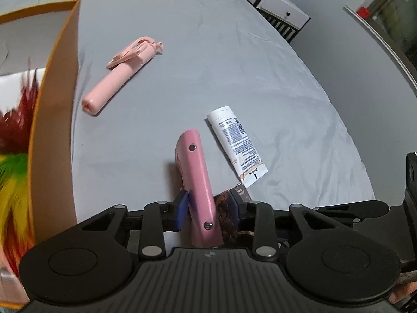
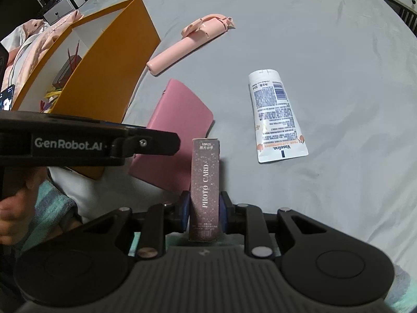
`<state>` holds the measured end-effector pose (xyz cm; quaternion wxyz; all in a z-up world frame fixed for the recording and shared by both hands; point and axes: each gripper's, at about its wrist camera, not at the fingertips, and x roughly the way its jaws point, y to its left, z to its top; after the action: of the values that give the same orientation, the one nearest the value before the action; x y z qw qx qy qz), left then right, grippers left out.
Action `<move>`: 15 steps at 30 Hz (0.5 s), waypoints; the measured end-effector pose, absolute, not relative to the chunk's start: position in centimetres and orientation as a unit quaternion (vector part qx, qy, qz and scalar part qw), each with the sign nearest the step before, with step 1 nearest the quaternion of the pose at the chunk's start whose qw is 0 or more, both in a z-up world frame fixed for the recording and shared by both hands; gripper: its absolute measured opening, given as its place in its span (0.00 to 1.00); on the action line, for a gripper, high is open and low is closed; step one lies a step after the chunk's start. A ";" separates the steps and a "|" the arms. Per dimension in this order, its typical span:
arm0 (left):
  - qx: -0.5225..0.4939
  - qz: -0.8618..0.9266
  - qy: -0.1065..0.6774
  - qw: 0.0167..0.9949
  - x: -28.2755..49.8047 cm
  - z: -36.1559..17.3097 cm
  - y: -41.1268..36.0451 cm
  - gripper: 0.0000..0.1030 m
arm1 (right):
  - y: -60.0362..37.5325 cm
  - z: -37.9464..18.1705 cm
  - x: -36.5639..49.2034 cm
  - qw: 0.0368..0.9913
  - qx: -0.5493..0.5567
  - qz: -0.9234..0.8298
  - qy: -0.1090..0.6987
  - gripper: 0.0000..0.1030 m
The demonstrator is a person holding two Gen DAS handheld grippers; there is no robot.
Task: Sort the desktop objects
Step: 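Lift the pink notebook upright with the left gripper while the right holds the PHOTO CARD box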
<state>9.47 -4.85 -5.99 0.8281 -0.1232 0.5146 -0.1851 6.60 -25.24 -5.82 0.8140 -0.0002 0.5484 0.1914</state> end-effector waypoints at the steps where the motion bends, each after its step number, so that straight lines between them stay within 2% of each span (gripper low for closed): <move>1: -0.121 -0.183 0.516 0.828 9.7 -6.0 -5.0 0.36 | -25.3 -5.7 6.8 0.813 0.005 0.192 0.550 0.25; 5: -0.108 -0.176 0.521 0.828 10.5 -6.3 -5.7 0.36 | -25.6 -5.2 7.5 0.816 0.015 0.185 0.548 0.26; 12: -0.074 -0.152 0.526 0.833 10.9 -6.9 -6.6 0.23 | -25.4 -5.8 7.7 0.813 0.008 0.184 0.552 0.23; 15: -0.073 -0.154 0.518 0.838 10.3 -6.3 -6.5 0.21 | -25.3 -5.4 7.4 0.820 0.002 0.175 0.545 0.23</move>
<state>10.33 -6.48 -6.27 0.8383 -0.0734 0.5179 -0.1539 7.37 -25.35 -5.39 0.8199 0.0015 0.5451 0.1751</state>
